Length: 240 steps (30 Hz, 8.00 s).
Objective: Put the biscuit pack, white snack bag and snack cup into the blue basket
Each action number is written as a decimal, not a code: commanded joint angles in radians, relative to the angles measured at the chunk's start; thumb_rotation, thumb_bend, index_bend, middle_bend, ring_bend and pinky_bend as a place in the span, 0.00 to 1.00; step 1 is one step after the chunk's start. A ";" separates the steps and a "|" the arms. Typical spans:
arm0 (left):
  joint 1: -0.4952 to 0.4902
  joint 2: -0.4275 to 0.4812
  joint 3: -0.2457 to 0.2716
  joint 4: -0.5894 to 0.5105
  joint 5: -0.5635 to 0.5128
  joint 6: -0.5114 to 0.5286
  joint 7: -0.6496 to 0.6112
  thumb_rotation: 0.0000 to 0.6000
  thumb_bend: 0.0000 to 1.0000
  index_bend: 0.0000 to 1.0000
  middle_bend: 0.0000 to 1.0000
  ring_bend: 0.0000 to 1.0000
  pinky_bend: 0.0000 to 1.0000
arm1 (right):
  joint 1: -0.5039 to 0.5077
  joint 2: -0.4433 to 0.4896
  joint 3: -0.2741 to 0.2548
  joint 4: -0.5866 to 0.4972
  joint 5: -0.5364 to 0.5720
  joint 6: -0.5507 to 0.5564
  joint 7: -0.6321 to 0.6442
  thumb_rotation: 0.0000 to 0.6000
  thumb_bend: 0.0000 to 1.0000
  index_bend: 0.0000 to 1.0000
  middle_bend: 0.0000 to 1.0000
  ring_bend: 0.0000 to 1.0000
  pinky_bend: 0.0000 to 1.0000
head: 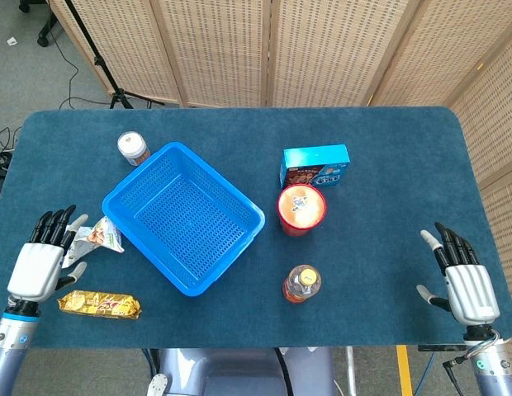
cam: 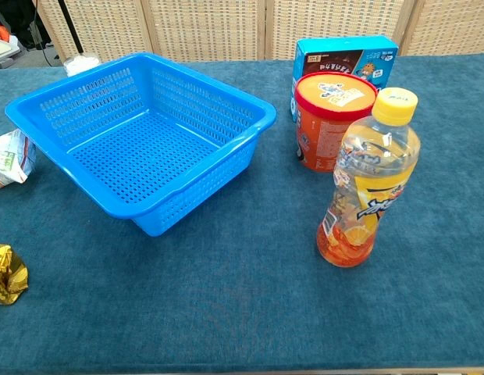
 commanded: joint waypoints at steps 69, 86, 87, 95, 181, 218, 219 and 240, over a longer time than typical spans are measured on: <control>-0.067 0.355 0.209 -0.208 0.057 -0.384 -0.125 1.00 0.25 0.08 0.00 0.00 0.06 | -0.015 0.007 0.008 -0.001 -0.022 0.052 0.041 1.00 0.18 0.11 0.00 0.00 0.10; -0.085 0.193 0.172 -0.151 -0.081 -0.468 0.039 1.00 0.27 0.14 0.02 0.02 0.10 | -0.019 0.016 0.011 -0.007 -0.023 0.060 0.057 1.00 0.18 0.11 0.00 0.00 0.10; -0.086 0.182 0.169 -0.145 -0.089 -0.468 0.047 1.00 0.27 0.16 0.03 0.02 0.11 | -0.019 0.016 0.011 -0.008 -0.022 0.060 0.058 1.00 0.18 0.11 0.00 0.00 0.10; -0.082 0.109 0.162 -0.105 -0.106 -0.455 0.075 1.00 0.29 0.36 0.09 0.07 0.19 | -0.020 0.017 0.013 -0.008 -0.019 0.059 0.062 1.00 0.18 0.11 0.00 0.00 0.08; -0.255 -0.106 -0.134 -0.090 -0.169 -0.180 0.242 1.00 0.25 0.22 0.00 0.00 0.19 | -0.035 0.018 0.036 -0.033 0.018 0.071 0.056 1.00 0.18 0.11 0.00 0.00 0.08; -0.168 0.140 -0.027 0.102 -0.355 -0.405 0.037 1.00 0.10 0.22 0.00 0.00 0.19 | -0.028 0.004 0.026 -0.043 0.003 0.055 0.031 1.00 0.18 0.11 0.00 0.00 0.08; -0.170 0.131 -0.024 0.114 -0.353 -0.410 0.035 1.00 0.10 0.22 0.00 0.00 0.19 | -0.028 0.005 0.027 -0.043 0.005 0.054 0.032 1.00 0.18 0.11 0.00 0.00 0.08; -0.175 -0.132 0.000 0.379 -0.273 -0.388 -0.022 1.00 0.12 0.30 0.00 0.04 0.19 | -0.026 0.007 0.020 -0.044 0.002 0.046 0.045 1.00 0.18 0.11 0.00 0.00 0.08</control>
